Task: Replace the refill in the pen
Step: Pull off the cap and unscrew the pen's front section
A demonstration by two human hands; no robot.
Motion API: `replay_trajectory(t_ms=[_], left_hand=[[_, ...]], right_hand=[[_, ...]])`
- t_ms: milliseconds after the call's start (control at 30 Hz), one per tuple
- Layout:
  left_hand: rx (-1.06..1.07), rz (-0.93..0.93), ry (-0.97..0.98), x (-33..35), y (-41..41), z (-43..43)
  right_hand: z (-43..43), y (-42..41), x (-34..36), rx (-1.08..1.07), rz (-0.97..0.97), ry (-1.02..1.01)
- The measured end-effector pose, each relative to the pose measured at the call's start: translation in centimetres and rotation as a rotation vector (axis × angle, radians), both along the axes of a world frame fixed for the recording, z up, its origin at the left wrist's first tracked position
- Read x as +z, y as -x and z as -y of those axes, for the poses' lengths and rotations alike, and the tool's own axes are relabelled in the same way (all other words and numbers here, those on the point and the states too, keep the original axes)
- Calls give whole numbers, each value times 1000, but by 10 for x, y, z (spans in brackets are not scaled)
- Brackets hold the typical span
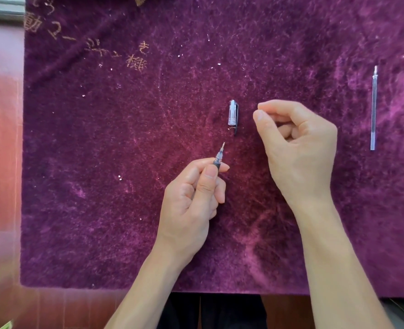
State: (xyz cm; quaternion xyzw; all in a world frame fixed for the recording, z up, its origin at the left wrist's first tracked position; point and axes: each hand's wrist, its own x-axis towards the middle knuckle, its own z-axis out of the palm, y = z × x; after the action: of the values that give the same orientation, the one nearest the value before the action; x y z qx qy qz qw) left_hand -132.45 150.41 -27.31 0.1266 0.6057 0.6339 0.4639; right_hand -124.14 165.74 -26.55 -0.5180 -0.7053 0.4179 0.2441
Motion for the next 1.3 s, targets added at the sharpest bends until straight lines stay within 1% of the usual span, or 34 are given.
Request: replay_trajectory(t_ms=[67, 233, 433, 567, 767, 867, 933, 1000, 1300], left_hand=[[-4, 2, -2, 0, 0, 0], [-14, 1, 5, 0, 1, 0], [-11, 8, 7, 0, 1, 0], [-18, -13, 12, 1, 1, 1], [-9, -28, 41, 0, 0, 0], [-15, -32, 38, 1, 0, 0], [-20, -40, 29, 1, 0, 0], [-24, -50, 20, 0, 0, 0], [-65, -145, 49, 1, -2, 1]], right_hand=[[-3, 3, -2, 70, 65, -85], [-1, 8, -8, 112, 136, -132], [0, 10, -15, 86, 163, -136], [1, 7, -9, 109, 160, -112], [17, -9, 14, -24, -91, 41], [36, -15, 19, -19, -210, 239], [48, -16, 17, 30, -245, 395], [54, -15, 15, 66, -277, 492], [47, -14, 9, 16, -410, 624]])
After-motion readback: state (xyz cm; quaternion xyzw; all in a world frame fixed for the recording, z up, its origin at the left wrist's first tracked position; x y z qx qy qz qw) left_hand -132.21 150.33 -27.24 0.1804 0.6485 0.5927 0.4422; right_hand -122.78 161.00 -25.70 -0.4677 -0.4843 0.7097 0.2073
